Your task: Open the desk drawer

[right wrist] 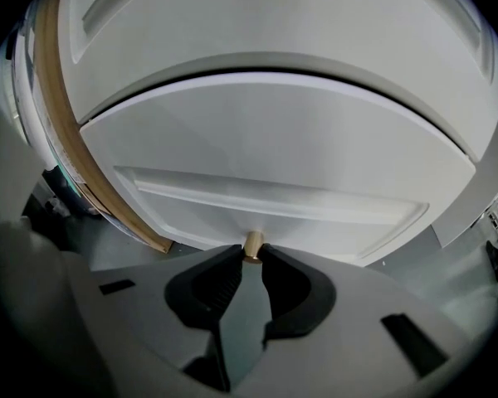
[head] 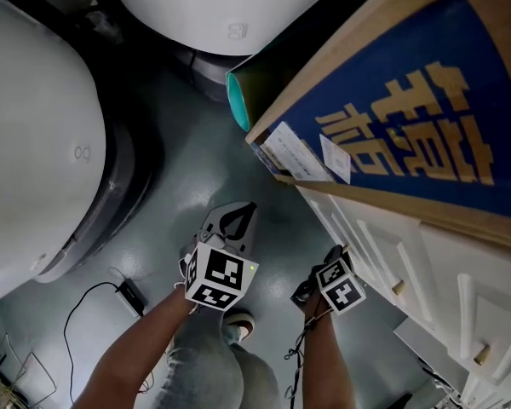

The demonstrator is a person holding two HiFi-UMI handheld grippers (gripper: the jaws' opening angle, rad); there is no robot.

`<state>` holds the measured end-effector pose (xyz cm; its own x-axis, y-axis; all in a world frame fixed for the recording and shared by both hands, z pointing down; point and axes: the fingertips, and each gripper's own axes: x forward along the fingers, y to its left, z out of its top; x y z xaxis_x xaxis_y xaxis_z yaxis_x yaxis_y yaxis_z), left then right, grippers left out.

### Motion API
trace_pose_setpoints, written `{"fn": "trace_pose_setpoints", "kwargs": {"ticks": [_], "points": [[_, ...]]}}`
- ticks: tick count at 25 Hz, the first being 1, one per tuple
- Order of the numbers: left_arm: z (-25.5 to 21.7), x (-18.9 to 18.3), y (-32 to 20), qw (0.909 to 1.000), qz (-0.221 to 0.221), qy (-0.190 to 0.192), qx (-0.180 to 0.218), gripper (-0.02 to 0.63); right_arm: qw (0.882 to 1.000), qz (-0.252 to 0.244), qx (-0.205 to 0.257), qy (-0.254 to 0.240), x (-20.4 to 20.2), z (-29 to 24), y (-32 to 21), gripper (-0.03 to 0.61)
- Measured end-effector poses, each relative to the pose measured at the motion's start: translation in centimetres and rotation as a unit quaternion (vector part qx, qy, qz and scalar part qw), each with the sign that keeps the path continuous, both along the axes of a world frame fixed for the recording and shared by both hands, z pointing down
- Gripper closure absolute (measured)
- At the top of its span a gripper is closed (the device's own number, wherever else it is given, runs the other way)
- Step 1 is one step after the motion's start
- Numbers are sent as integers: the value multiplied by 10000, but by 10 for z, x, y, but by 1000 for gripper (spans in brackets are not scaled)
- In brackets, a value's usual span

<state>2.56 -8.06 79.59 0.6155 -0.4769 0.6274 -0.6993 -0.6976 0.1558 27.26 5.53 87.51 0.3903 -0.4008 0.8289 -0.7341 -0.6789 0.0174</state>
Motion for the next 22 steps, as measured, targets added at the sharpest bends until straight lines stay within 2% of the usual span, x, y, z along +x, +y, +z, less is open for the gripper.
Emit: {"fn": "trace_pose_setpoints", "kwargs": {"ticks": [5,15,22], "points": [[-10,-12,9,10000,50,-28,-52,597,9997,-182,-159,70,-1,1,1,496],[-18,-32,31,9990,244,-346,-140,597,9994,-190,-266,61,-14,0,11,497],[-30,-42,40,9990,114,-322,-284,597,9986,-336,-406,-25,-27,-1,20,495]]}}
